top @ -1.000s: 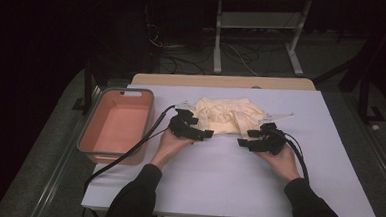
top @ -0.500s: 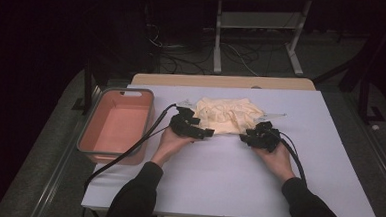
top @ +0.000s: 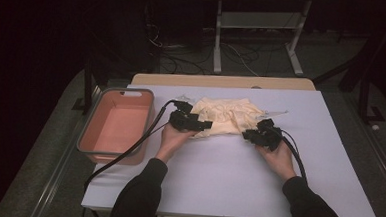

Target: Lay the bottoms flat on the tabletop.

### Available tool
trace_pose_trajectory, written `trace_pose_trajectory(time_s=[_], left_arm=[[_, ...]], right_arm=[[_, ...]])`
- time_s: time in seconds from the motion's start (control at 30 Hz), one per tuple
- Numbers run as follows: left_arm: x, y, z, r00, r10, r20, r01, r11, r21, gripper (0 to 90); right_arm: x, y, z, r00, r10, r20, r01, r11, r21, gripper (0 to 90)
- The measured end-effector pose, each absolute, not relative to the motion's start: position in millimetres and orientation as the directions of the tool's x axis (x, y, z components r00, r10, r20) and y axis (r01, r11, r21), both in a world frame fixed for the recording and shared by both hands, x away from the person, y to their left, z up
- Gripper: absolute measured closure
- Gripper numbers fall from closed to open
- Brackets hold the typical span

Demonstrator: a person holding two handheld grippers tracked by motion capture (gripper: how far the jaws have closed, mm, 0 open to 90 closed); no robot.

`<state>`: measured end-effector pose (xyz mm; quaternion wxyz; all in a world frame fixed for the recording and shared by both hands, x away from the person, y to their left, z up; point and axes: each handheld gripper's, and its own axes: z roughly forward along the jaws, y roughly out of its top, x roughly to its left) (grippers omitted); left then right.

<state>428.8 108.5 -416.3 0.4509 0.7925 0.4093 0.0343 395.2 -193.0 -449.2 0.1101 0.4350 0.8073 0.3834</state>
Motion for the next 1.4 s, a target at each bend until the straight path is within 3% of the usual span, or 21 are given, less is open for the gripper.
trace_pose_trajectory(time_s=[0.13,0.4,0.53,0.87,1.07,1.4], left_arm=[[433.4,105.5,-421.5,0.631,0.710,-0.311,0.641,-0.252,0.725,27.1],[435.5,83.0,-430.2,0.630,0.757,-0.173,0.621,-0.358,0.698,28.1],[435.0,78.9,-437.6,0.612,0.785,-0.096,0.616,-0.397,0.681,45.4],[430.5,82.4,-428.8,0.590,0.802,-0.091,0.619,-0.377,0.689,70.9],[420.1,85.4,-421.4,0.626,0.776,-0.077,0.588,-0.405,0.700,73.9],[410.9,103.0,-416.2,0.667,0.711,-0.222,0.614,-0.357,0.704,74.8]], right_arm=[[396.9,-194.8,-448.1,-0.599,0.783,0.171,0.626,0.323,0.710,75.0],[396.5,-195.2,-445.4,-0.597,0.782,0.182,0.629,0.314,0.711,75.1],[395.8,-195.6,-443.2,-0.599,0.778,0.190,0.625,0.305,0.718,75.1],[395.7,-197.9,-441.0,-0.603,0.770,0.208,0.628,0.297,0.719,75.2],[395.8,-198.6,-440.2,-0.605,0.766,0.219,0.630,0.293,0.719,75.2],[388.4,-206.7,-427.5,-0.617,0.729,0.297,0.644,0.251,0.723,75.5]])
